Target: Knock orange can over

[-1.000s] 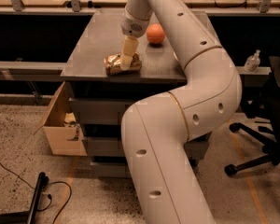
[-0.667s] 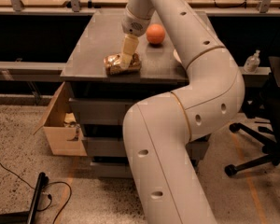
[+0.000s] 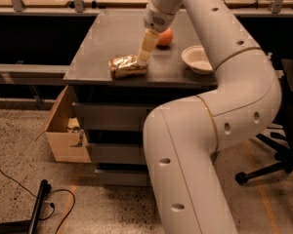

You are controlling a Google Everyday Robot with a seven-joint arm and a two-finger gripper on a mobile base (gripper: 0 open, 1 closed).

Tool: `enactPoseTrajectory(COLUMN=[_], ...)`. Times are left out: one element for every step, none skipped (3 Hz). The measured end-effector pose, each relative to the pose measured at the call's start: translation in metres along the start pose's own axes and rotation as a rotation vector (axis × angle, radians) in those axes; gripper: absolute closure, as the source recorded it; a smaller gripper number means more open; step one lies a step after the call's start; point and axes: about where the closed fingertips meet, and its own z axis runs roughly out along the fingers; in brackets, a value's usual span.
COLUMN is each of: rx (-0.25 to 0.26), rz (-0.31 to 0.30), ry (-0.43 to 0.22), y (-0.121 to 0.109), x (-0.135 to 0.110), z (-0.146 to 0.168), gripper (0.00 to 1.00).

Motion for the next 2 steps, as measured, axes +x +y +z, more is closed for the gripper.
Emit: enactPoseTrajectory(rx=[0.044, 0.181], rz=[0.080, 0.177], ry=[-0.037, -0.135], y=[-0.006, -0.028], x=[0.021, 0.053], z=[-0.026, -0.080], gripper=[0.00, 0.00])
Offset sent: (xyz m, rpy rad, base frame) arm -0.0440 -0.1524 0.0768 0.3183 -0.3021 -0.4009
